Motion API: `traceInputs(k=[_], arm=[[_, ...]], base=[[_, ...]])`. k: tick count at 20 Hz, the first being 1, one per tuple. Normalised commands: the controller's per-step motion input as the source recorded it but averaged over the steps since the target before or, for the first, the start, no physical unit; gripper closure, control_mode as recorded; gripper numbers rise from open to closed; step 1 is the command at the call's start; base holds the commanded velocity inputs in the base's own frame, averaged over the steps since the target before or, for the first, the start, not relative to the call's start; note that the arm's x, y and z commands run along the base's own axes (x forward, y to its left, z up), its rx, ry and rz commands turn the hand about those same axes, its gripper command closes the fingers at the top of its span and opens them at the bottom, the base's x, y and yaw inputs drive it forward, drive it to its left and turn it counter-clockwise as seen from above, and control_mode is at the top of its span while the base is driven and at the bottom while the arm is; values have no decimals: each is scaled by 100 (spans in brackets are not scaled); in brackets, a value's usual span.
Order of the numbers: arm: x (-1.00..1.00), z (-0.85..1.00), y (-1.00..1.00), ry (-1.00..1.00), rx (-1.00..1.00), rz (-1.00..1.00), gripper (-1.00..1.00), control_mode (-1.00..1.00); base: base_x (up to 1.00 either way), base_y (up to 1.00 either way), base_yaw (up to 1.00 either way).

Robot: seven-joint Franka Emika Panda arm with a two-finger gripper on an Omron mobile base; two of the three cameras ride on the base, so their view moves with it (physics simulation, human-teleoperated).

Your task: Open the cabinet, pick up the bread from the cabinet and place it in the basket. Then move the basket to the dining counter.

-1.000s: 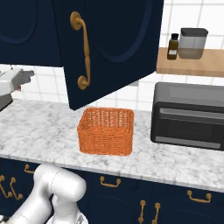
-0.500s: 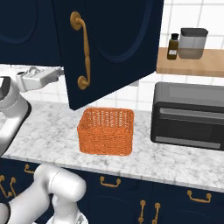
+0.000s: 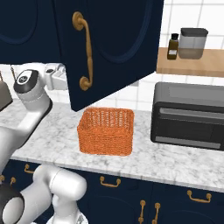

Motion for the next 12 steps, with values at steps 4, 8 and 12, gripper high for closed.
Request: traceInputs(k=[4,8,12], arm=[[-16,0,-100,-4,6,0,-100,-100],[-33,0,-100,-2,8,0,-100,-100],[-43,0,-100,0,8,0,-100,-100]], base=[[0,0,0],[0,0,0],[0,0,0]])
